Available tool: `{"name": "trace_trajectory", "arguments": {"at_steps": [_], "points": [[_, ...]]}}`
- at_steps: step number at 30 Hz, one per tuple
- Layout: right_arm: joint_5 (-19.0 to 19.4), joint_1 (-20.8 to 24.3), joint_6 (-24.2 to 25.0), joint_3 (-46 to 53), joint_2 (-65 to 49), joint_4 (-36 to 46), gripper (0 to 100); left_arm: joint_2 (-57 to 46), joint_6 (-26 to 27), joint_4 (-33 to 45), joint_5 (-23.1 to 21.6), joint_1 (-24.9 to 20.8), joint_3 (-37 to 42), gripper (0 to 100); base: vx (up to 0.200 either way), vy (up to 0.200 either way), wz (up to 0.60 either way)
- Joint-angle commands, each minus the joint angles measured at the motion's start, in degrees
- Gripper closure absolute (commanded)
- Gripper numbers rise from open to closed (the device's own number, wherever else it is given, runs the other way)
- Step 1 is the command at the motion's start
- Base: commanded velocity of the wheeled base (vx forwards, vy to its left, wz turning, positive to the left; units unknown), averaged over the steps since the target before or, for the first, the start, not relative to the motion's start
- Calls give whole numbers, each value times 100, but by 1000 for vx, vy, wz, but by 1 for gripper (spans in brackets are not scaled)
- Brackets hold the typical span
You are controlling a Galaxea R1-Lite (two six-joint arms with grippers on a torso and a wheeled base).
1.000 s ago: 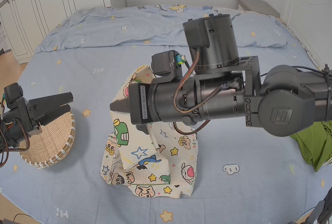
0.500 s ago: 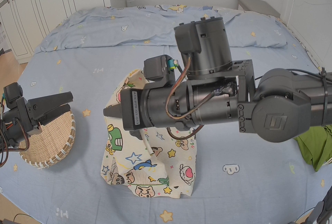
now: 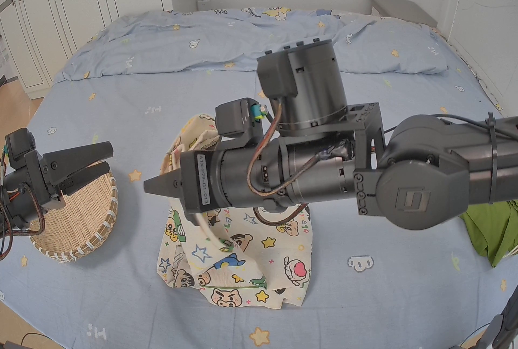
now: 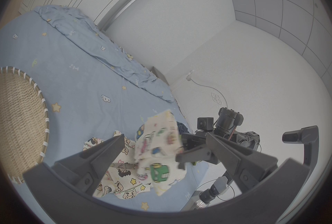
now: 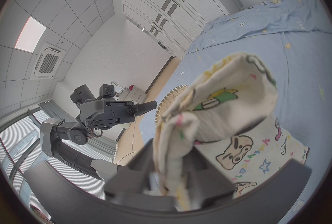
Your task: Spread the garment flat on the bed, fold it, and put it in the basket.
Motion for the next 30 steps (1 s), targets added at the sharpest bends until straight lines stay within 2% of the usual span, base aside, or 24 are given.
{"name": "trace_trajectory", "arguments": {"at_steps": [1, 17, 22, 23, 25, 26, 28, 29, 30], "points": [[1, 4, 8, -12, 30, 8, 0, -46, -3, -3, -1, 0, -11, 0, 0, 0, 0], [1, 48, 122, 5, 12, 16, 0, -72, -3, -3, -1, 0, -11, 0, 0, 0, 0], [1, -119, 166, 286, -287, 43, 0, -63, -3, 41, -9, -8, -2, 0, 0, 0, 0], [19, -259, 157, 638, -480, 8, 0, -72, -3, 112, -9, -17, -29, 0, 0, 0, 0], [150, -365, 140, 1034, -656, -19, 0, -72, 15, 200, -1, -79, -37, 0, 0, 0, 0], [353, -462, 140, 1359, -814, -89, 0, -72, 15, 270, 8, -228, -55, 0, 0, 0, 0], [353, -462, 140, 1359, -814, -89, 0, -72, 15, 270, 8, -228, -55, 0, 0, 0, 0], [906, -901, 166, 2273, -1376, -458, 0, -28, 41, 577, 228, -694, -99, 0, 0, 0, 0], [1029, -1059, 166, 2563, -1596, -625, 0, -2, 50, 674, 386, -896, -152, 0, 0, 0, 0]]}}
